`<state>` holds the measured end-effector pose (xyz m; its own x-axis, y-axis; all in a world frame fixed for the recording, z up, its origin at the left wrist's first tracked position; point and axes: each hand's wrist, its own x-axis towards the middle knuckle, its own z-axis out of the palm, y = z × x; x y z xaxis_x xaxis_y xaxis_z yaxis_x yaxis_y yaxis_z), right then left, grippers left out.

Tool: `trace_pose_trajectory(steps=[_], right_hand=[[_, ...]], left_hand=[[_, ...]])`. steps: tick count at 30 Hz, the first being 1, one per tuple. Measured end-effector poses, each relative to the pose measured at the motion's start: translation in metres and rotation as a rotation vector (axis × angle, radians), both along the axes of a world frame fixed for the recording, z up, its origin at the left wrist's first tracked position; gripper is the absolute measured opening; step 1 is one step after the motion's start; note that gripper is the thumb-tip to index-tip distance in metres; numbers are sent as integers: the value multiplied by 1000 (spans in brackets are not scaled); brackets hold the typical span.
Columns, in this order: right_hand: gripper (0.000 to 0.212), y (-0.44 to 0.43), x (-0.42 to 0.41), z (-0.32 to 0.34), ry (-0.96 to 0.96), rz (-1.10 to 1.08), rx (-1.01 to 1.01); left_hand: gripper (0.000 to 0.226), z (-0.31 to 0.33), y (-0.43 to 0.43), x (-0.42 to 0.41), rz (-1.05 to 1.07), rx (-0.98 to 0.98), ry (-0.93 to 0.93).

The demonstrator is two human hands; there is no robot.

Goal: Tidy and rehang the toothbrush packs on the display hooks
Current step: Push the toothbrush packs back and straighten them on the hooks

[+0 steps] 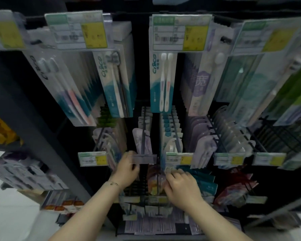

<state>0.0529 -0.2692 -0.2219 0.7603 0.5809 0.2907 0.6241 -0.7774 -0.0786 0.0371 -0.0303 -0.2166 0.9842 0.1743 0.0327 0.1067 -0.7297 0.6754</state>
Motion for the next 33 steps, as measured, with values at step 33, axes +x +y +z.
trace_pose_trajectory(steps=[33], right_hand=[[37, -5, 74, -2, 1061, -349, 1251]], left_hand=[[34, 8, 8, 76, 255, -699, -88]])
